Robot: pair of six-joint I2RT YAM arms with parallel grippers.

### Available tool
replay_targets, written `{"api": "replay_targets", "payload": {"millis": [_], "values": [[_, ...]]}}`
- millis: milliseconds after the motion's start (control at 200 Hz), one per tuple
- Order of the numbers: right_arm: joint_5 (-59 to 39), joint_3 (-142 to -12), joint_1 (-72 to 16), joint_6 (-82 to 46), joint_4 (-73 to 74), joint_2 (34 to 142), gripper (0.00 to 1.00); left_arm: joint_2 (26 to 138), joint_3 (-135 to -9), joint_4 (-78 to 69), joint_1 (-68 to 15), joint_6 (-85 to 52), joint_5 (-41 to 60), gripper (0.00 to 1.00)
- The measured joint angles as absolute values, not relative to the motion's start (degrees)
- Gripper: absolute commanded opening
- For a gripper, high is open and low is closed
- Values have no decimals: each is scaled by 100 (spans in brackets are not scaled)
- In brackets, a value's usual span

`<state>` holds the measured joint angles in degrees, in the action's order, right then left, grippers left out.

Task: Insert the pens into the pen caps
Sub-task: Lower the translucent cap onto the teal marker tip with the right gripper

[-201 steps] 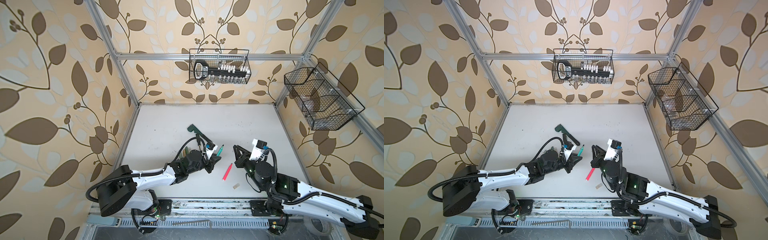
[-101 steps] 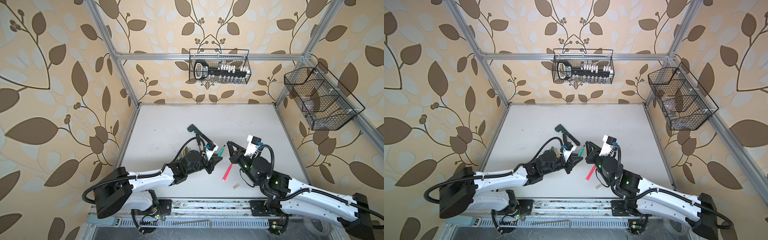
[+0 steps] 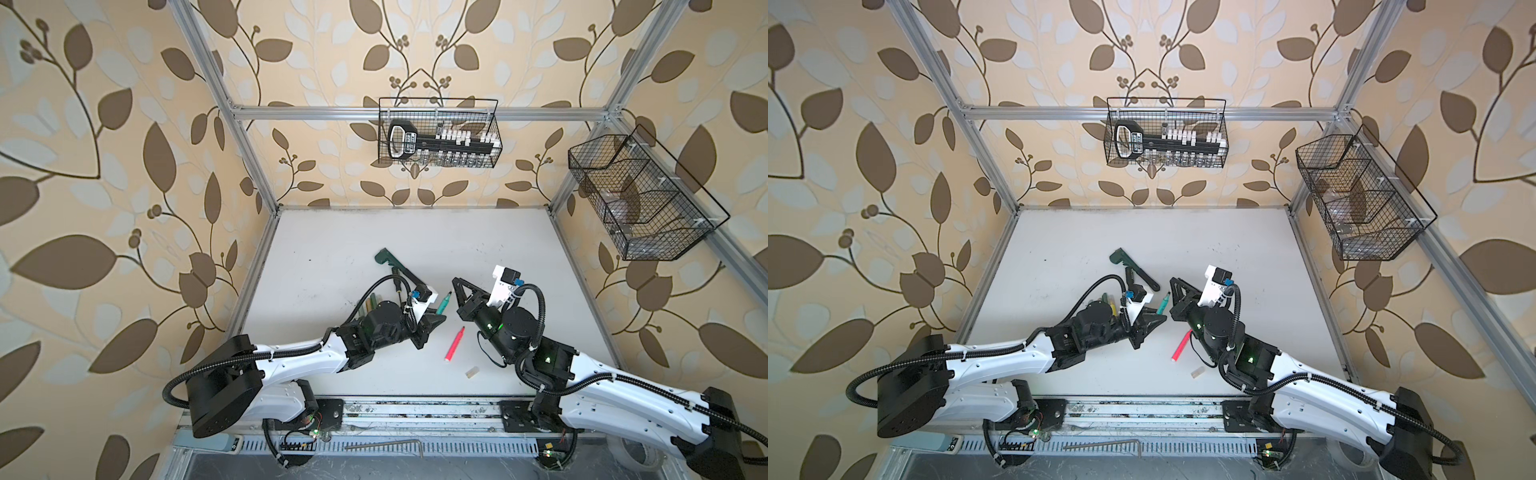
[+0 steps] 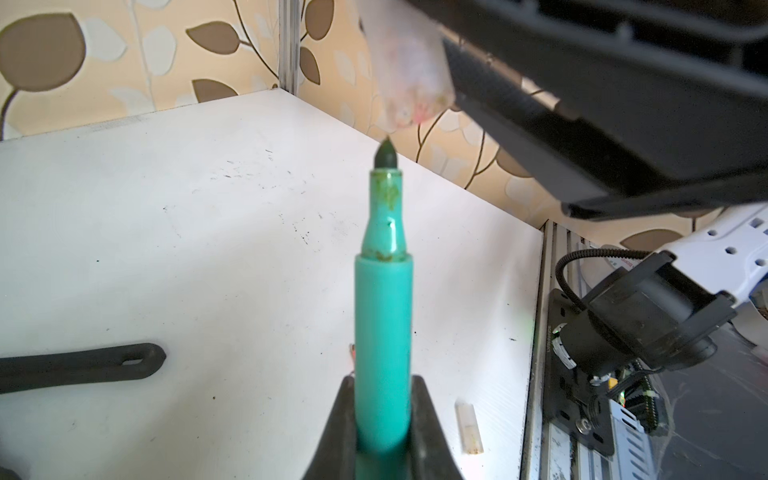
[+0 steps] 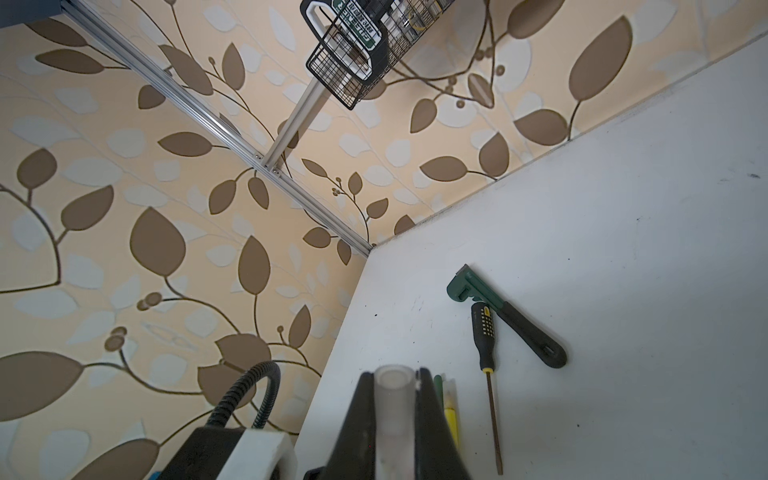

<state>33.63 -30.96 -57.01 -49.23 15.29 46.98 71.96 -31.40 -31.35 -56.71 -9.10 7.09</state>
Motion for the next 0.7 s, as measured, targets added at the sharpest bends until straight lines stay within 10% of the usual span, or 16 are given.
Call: {"api": "replay_targets", "payload": {"millis": [700], "values": [[3310, -2587, -5887, -4987, 2091, 4834, 0, 7157, -3138, -2971, -5671, -969, 738, 0]]}}
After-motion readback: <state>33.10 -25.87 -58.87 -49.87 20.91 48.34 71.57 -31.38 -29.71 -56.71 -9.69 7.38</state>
